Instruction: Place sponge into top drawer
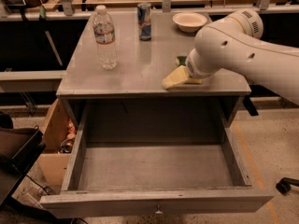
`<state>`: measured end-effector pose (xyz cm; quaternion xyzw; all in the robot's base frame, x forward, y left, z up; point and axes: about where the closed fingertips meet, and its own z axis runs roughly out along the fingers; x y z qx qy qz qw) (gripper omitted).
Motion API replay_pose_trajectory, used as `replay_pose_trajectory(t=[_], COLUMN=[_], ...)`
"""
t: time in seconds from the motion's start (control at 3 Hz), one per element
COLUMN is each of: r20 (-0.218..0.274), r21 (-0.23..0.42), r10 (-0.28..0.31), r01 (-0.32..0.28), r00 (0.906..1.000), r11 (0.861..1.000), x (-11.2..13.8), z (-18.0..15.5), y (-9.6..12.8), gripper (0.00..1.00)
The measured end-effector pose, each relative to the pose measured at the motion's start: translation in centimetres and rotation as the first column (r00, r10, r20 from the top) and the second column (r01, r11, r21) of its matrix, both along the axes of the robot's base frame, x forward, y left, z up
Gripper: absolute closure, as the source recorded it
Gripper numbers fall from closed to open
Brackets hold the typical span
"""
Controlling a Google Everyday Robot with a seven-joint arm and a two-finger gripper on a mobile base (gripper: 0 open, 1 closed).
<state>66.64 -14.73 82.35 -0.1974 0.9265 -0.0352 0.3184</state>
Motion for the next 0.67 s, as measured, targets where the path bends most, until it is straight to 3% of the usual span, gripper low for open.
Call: replay_pose_trajectory(t=[0.67], r20=[0.000], r21=[0.000], r10=[0.000], r01=[0.000], r00=[1.0000], r11=[1.000], x=[0.00], z=[0.55], y=[0.02], gripper=[0.65])
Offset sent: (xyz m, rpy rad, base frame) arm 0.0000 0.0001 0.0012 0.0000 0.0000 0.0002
